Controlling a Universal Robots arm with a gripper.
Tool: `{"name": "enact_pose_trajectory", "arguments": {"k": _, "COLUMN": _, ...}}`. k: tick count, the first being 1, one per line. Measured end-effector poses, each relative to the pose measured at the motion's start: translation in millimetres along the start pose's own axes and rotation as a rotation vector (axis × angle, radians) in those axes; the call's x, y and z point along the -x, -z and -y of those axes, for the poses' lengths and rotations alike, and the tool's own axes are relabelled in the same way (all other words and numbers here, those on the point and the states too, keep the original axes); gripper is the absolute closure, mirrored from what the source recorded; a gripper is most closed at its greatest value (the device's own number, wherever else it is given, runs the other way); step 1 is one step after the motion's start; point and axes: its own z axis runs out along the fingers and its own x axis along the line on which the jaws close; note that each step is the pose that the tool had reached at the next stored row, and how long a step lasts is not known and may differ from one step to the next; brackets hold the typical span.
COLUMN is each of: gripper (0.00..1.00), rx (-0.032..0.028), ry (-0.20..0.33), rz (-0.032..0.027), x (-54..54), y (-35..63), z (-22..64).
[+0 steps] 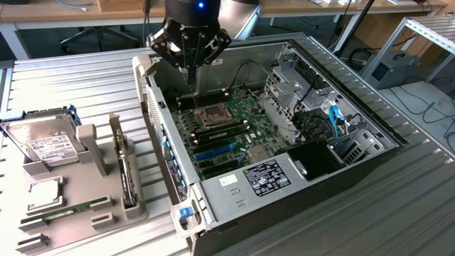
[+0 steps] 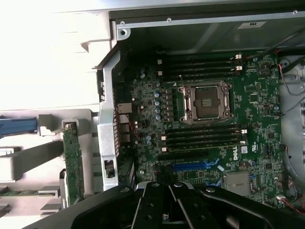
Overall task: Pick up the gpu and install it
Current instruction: 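Reach for the gpu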
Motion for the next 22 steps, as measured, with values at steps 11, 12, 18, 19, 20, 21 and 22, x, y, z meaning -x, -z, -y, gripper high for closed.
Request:
{"name": "enact_pose_trajectory", "arguments": {"k": 11, "gripper": 0.89, "rx": -0.0001, "ry": 0.0, "rz": -0.0001, "x": -3.0, "y": 0.1, "z": 0.2}}
{"name": "enact_pose_trajectory", "arguments": {"k": 12, "gripper": 0.89, "rx": -0.0001, "ry": 0.0, "rz": -0.0001, "x": -3.2, "y": 0.0, "z": 0.2}}
{"name": "enact_pose_trajectory", "arguments": {"k": 18, "gripper": 0.89, "rx": -0.0001, "ry": 0.0, "rz": -0.0001, "x": -4.6, "y": 0.0, "z": 0.4}}
{"name": "enact_pose_trajectory", "arguments": {"k": 19, "gripper": 0.89, "rx": -0.0001, "ry": 0.0, "rz": -0.0001, "x": -4.7, "y": 0.0, "z": 0.4}}
{"name": "enact_pose_trajectory", "arguments": {"k": 20, "gripper": 0.89, "rx": -0.0001, "ry": 0.0, "rz": -0.0001, "x": -4.9, "y": 0.0, "z": 0.4}}
{"name": "enact_pose_trajectory", "arguments": {"k": 21, "gripper": 0.89, "rx": -0.0001, "ry": 0.0, "rz": -0.0001, "x": -5.1, "y": 0.0, "z": 0.4}}
{"name": "enact_pose_trajectory", "arguments": {"k": 22, "gripper": 0.89, "rx": -0.0001, "ry": 0.0, "rz": -0.0001, "x": -5.4, "y": 0.0, "z": 0.4}}
